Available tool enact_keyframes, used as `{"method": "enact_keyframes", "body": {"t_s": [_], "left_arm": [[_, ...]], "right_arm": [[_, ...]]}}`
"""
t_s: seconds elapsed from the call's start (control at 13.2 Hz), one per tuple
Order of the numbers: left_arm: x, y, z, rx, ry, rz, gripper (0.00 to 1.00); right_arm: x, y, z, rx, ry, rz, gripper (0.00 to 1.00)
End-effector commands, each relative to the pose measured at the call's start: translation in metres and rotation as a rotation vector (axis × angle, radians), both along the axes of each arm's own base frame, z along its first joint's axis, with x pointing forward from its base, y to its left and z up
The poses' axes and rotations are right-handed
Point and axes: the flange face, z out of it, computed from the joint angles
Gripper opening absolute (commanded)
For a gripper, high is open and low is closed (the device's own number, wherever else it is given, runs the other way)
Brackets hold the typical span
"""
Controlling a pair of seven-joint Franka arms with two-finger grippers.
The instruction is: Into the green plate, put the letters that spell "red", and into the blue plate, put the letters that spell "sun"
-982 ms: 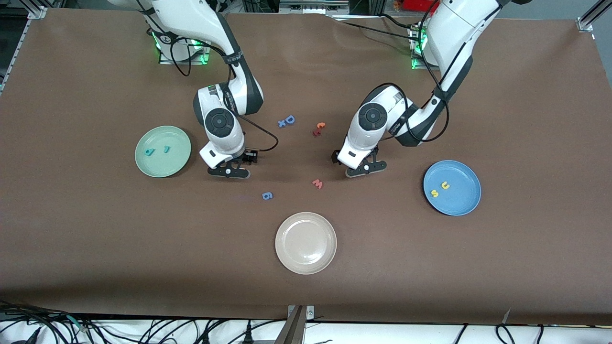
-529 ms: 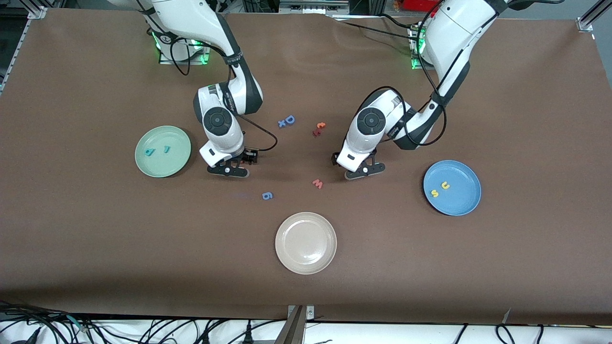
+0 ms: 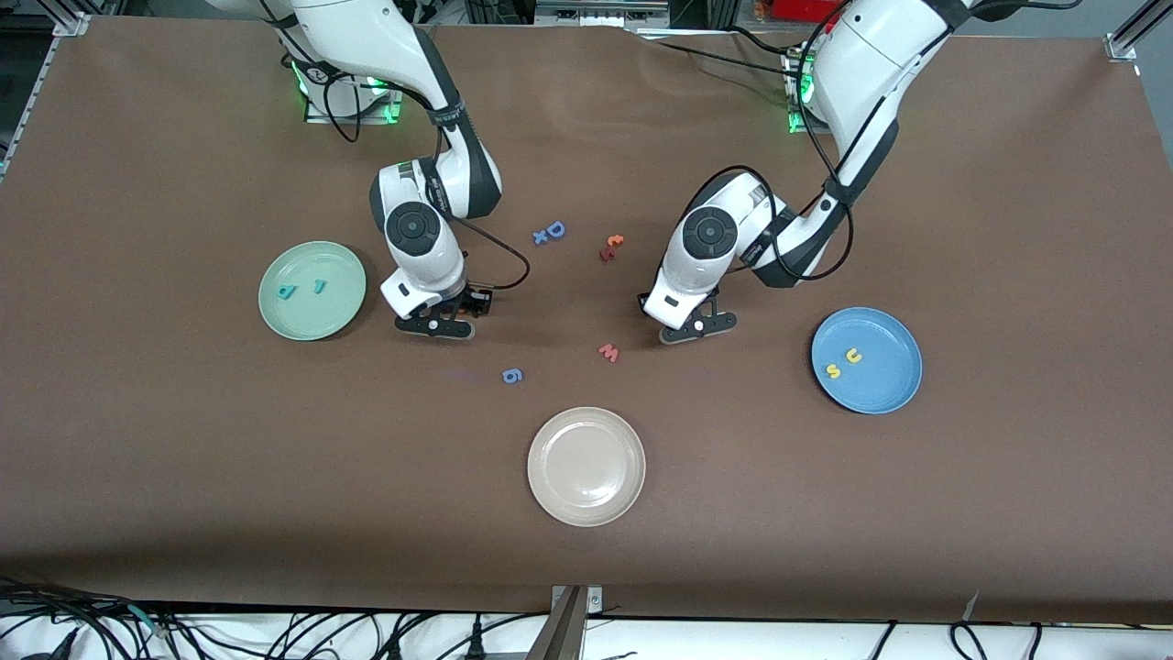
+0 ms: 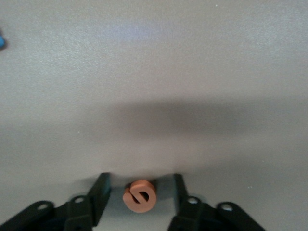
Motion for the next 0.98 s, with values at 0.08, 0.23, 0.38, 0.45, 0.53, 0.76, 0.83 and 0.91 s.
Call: {"method": "enact_keyframes", "body": {"t_s": [0.08,0.23,0.38,0.45,0.53,0.76,0.83,0.91], "left_arm": [[0.003,-0.006,-0.004,0.001,-0.024,-0.001,0.5],[0.003,-0.006,-0.006,0.001,-0.022,-0.001,0.49],[0.003,-0.006,-0.006,0.001,-0.022,-0.001,0.42],[0.003,-0.006,-0.006,0.001,-0.022,-0.001,0.38],[0.002,-0.006,-0.006,0.0,-0.022,-0.001,0.3],[0.002,-0.006,-0.007,0.001,-0.021,-0.002,0.13],[0.002,-0.006,-0.007,0.001,-0.021,-0.002,0.12],[0.002,-0.006,-0.006,0.001,-0.021,-0.001,0.1]], "right_arm": [[-0.005,-0.001,0.001,0.016,0.0,0.005,0.09],[-0.005,-0.001,0.002,0.015,0.01,0.004,0.08],[-0.002,-0.001,0.013,0.018,0.044,0.001,0.06],[0.007,-0.012,0.028,0.02,0.063,-0.017,0.06],[0.021,-0.03,0.05,0.02,0.094,-0.008,0.06],[0.048,-0.092,0.094,0.012,0.183,-0.023,0.06],[0.053,-0.113,0.1,0.007,0.195,-0.023,0.06],[0.057,-0.139,0.104,0.003,0.209,-0.013,0.06]]}}
